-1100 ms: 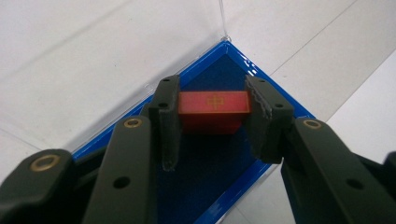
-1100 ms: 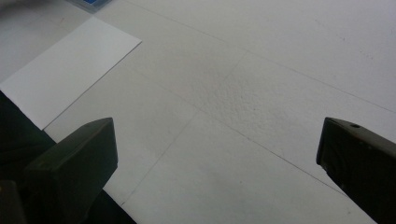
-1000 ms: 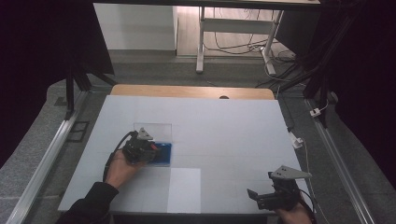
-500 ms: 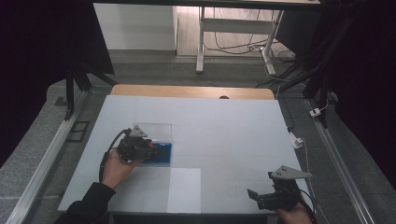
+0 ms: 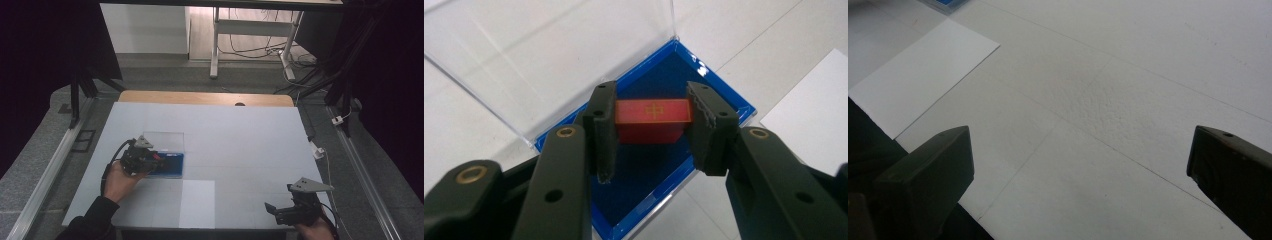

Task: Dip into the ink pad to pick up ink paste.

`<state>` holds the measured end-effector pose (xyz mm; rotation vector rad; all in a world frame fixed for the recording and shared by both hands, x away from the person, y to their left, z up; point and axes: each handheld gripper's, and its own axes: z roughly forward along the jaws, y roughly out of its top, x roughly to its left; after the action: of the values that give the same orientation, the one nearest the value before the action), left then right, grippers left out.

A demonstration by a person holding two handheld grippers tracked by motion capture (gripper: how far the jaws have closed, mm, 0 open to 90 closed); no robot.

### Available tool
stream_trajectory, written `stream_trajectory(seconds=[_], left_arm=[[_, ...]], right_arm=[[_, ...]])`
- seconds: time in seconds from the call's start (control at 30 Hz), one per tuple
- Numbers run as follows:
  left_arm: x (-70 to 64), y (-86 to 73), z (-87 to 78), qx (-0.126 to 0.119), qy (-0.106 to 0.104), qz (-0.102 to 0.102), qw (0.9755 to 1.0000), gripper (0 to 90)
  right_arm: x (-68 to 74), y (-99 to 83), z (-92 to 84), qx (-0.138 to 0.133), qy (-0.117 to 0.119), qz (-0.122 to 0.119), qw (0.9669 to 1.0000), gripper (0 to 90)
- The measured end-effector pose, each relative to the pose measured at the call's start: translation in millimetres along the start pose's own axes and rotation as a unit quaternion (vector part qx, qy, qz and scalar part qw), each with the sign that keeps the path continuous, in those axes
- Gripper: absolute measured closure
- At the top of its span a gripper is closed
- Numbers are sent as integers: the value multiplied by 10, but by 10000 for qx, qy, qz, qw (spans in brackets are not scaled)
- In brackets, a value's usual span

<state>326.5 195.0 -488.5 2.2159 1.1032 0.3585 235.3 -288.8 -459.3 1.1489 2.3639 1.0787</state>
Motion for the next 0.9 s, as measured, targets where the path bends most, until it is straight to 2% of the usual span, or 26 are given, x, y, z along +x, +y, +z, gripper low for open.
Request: stream_trajectory(seconds=[0.37, 0.7, 0.83, 0.9], left_arm=[[29, -34, 93, 162, -15, 19, 9999, 582], [36, -45, 115, 142, -47, -14, 9999, 584], [41, -61, 123, 94, -66, -87, 9999, 585], [26, -66, 124, 90, -25, -40, 9999, 585]], right_arm=[[0, 0, 2, 6, -6, -6, 10000, 0], [2, 1, 4, 23, 1, -25, 10000, 0], [3, 2, 5, 38, 2, -35, 10000, 0], [4, 2, 6, 39, 1, -45, 10000, 0]])
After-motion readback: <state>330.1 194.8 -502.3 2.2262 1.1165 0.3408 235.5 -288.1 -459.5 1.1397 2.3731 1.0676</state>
